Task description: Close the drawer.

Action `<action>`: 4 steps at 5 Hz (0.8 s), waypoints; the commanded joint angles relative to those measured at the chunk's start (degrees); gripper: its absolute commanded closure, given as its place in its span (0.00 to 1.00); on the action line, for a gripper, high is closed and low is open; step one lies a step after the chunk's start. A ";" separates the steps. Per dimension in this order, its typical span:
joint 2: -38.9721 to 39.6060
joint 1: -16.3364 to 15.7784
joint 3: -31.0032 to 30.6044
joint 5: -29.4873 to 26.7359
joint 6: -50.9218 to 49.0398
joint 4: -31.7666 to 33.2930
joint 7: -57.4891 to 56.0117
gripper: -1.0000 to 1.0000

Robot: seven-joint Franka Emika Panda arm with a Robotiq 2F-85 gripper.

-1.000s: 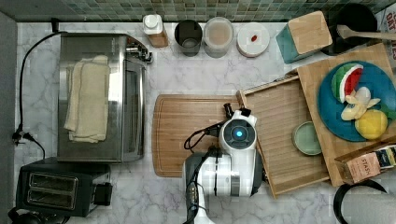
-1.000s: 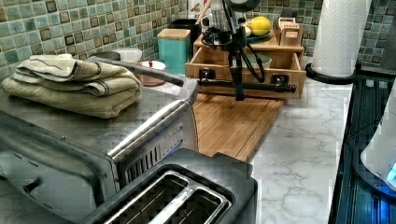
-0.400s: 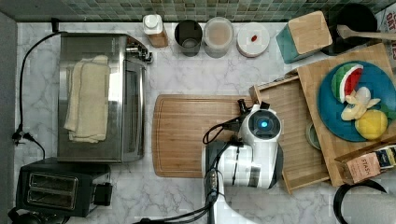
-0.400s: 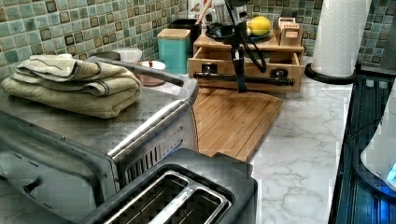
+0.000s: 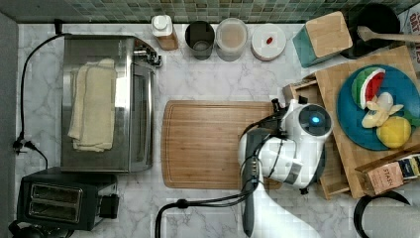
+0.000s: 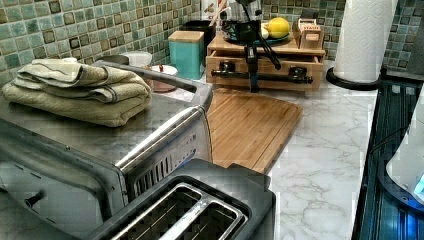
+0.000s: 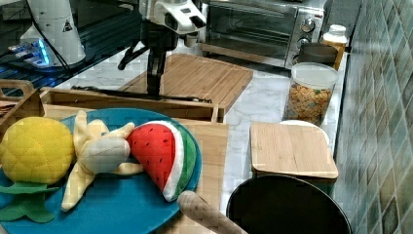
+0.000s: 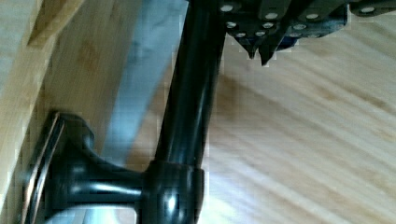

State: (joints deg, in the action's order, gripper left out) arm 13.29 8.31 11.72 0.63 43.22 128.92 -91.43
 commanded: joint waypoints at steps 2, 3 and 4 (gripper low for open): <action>6.35 9.85 7.74 -3.64 13.12 -18.42 -7.00 1.00; 4.38 6.60 10.55 3.64 11.85 -17.25 2.03 1.00; 4.31 7.10 10.01 3.92 11.84 -17.26 2.21 1.00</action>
State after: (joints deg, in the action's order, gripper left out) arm 18.56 10.29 14.66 2.23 45.85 121.75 -90.20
